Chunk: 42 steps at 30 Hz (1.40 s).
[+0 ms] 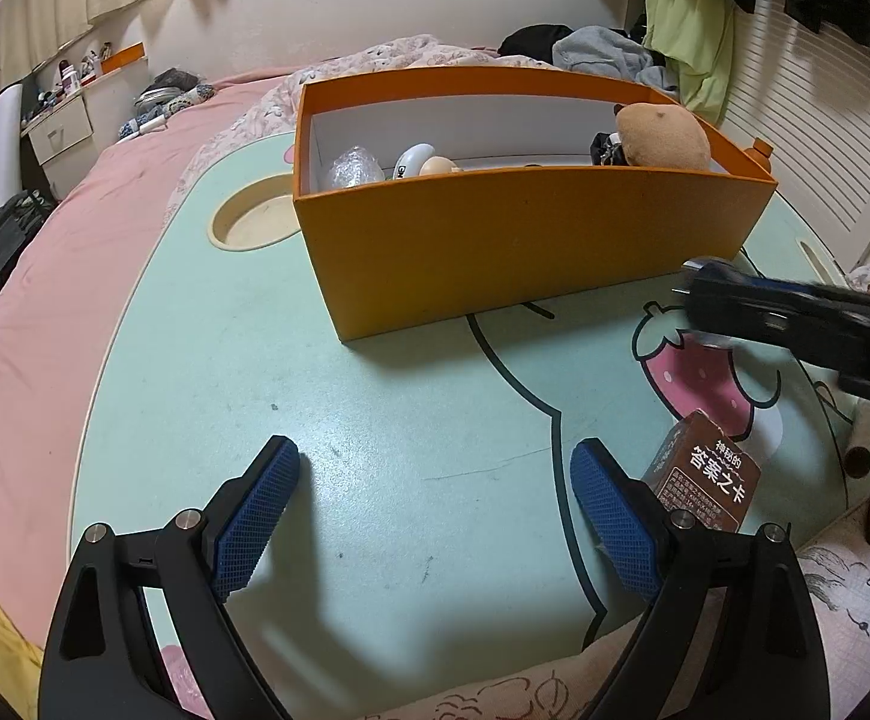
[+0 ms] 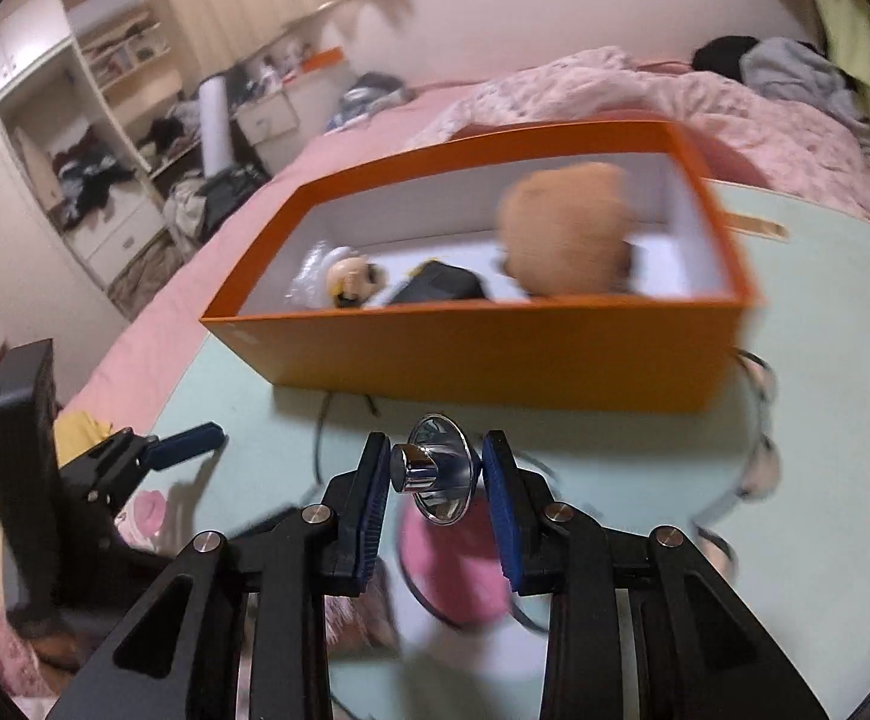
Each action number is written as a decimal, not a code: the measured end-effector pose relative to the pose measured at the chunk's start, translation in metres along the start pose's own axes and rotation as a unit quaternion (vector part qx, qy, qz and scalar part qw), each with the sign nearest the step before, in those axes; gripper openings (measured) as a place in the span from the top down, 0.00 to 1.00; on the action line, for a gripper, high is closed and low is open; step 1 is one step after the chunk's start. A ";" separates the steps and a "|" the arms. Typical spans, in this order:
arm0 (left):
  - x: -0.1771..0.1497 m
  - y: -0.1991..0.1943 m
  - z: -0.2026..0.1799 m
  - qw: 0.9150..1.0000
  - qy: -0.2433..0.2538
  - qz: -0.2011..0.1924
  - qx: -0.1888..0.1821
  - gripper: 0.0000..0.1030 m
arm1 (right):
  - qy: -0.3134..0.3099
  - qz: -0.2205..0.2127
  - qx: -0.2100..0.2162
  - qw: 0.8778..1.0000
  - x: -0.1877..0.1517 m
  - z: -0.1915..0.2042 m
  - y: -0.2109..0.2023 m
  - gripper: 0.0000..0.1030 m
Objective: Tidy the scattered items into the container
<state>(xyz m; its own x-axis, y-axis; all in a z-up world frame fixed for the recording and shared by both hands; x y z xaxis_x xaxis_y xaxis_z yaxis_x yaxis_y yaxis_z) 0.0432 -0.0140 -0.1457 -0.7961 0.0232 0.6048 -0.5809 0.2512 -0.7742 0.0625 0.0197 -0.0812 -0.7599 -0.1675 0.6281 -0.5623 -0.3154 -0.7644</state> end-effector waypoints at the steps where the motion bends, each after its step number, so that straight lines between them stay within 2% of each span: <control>1: 0.000 0.000 0.000 1.000 0.000 0.000 0.000 0.11 | 0.003 -0.003 -0.012 1.000 -0.005 -0.008 -0.006 0.70; 4: 0.000 0.000 0.000 1.000 0.000 0.000 0.000 0.11 | 0.006 -0.009 -0.052 0.999 -0.022 -0.031 -0.018 0.70; 7: 0.000 0.000 0.000 1.000 0.000 0.001 0.000 0.11 | 0.018 -0.008 -0.057 0.998 -0.038 -0.043 -0.019 0.70; 12: 0.000 -0.001 0.001 1.000 0.000 0.001 0.001 0.11 | 0.001 -0.028 -0.088 0.996 -0.038 -0.043 -0.020 0.70; 20: 0.000 0.000 0.001 1.000 0.000 0.001 0.002 0.11 | 0.001 -0.030 -0.088 0.996 -0.038 -0.044 -0.017 0.69; 23: 0.000 -0.002 -0.001 1.000 0.000 -0.002 -0.009 0.11 | -0.004 -0.030 -0.082 0.996 -0.037 -0.042 -0.016 0.62; 24: 0.001 -0.005 -0.003 0.999 0.000 -0.007 -0.032 0.11 | -0.008 -0.030 -0.083 0.996 -0.037 -0.041 -0.016 0.56; 27: 0.008 -0.024 -0.004 0.997 -0.008 -0.049 -0.061 0.11 | -0.022 -0.026 -0.122 0.992 -0.038 -0.042 -0.013 0.19; 29: 0.012 -0.038 -0.016 0.994 0.011 -0.065 -0.090 0.11 | -0.034 -0.022 -0.144 0.989 -0.039 -0.042 -0.010 0.19; 32: 0.005 -0.041 -0.045 0.989 0.076 -0.036 -0.119 0.11 | -0.044 -0.018 -0.160 0.986 -0.040 -0.042 -0.007 0.19; 34: 0.001 -0.038 -0.064 0.987 0.126 -0.030 -0.097 0.11 | -0.051 -0.015 -0.172 0.984 -0.040 -0.042 -0.006 0.18; 36: 0.002 -0.035 -0.075 0.984 0.162 -0.039 -0.055 0.13 | -0.047 -0.013 -0.172 0.984 -0.041 -0.044 -0.005 0.15; 38: 0.002 -0.031 -0.081 0.983 0.167 -0.027 -0.066 0.20 | -0.043 -0.011 -0.175 0.984 -0.042 -0.047 -0.005 0.12; 42: 0.000 -0.017 -0.082 0.983 0.163 0.008 -0.085 0.21 | -0.040 -0.008 -0.176 0.984 -0.042 -0.049 -0.005 0.08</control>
<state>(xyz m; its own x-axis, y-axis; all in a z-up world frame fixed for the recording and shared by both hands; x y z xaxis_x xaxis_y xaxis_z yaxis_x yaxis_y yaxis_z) 0.0665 0.0613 -0.1174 -0.6916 0.3305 0.6422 -0.5098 0.4065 -0.7582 0.0814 0.0739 -0.1114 -0.7293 -0.2432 0.6395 -0.6633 0.0221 -0.7480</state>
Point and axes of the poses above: each gripper's, at about its wrist camera, not at the fingertips, and y roughly the way its jaws point, z to its left, x to its top, the point moved 9 cm from there along y, roughly the way its jaws point, and after that the axes turned 11 degrees about -x, right-handed, at the moved point
